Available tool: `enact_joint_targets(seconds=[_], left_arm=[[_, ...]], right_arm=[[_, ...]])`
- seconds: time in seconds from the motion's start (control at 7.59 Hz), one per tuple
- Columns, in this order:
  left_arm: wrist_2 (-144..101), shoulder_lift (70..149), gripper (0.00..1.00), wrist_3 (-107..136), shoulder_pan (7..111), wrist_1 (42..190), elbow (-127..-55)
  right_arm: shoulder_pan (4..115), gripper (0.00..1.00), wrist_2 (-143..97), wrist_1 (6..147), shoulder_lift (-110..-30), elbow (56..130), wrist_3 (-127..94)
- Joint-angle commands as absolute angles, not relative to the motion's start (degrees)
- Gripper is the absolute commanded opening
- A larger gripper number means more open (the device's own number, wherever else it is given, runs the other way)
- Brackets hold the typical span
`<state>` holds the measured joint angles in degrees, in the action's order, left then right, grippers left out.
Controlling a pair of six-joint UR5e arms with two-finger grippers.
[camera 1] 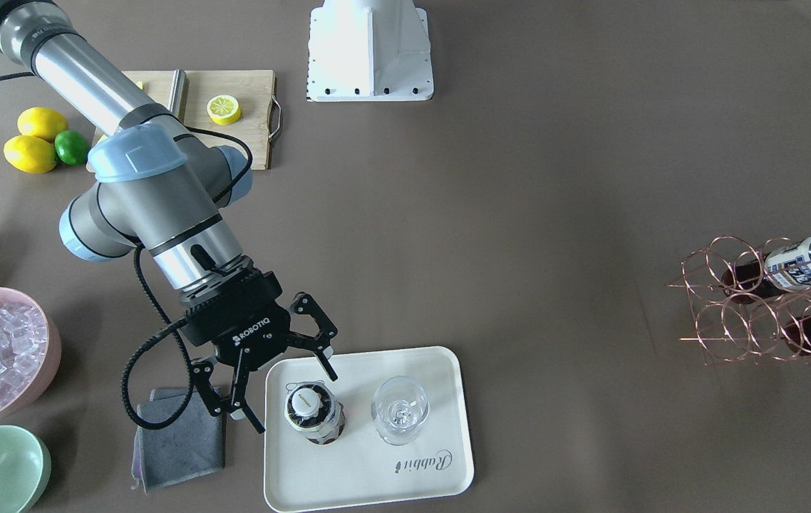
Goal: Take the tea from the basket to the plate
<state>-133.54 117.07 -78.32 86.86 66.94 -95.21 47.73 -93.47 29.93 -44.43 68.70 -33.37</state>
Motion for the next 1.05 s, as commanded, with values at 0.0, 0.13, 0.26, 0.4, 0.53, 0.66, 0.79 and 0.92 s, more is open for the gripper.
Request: enact_joint_targets(seconds=[0.0, 0.13, 0.26, 0.4, 0.53, 0.66, 0.79, 0.92], left_arm=[[-133.33, 117.16, 0.00, -78.57, 87.45, 71.97, -90.10], [-133.24, 117.16, 0.00, -78.57, 87.54, 75.11, -87.83], [-133.16, 117.16, 0.00, -78.57, 87.54, 78.10, -85.71], [-133.15, 117.07, 0.00, -78.57, 87.54, 78.92, -85.17], [-133.15, 116.98, 0.00, -78.57, 87.54, 78.93, -85.25], [-133.07, 116.81, 0.00, -78.57, 87.54, 78.93, -85.34], [-133.07, 116.11, 0.00, -78.57, 87.54, 79.53, -85.52], [-133.07, 115.93, 0.00, -78.57, 87.54, 80.15, -85.43]], right_arm=[[51.94, 1.00, -98.61, 42.16, -49.80, 81.96, -35.32], [52.20, 1.00, -98.61, 43.06, -55.40, 86.79, -40.55], [52.56, 1.00, -98.53, 47.68, -61.72, 92.67, -43.22], [53.95, 1.00, -98.61, 57.38, -66.57, 99.60, -43.24], [54.83, 1.00, -100.88, 68.01, -69.84, 104.89, -43.24], [57.80, 1.00, -106.03, 72.38, -74.40, 106.59, -42.46], [62.36, 1.00, -113.83, 72.68, -81.14, 106.09, -39.23], [66.49, 1.00, -117.73, 73.38, -87.56, 105.13, -33.63]])
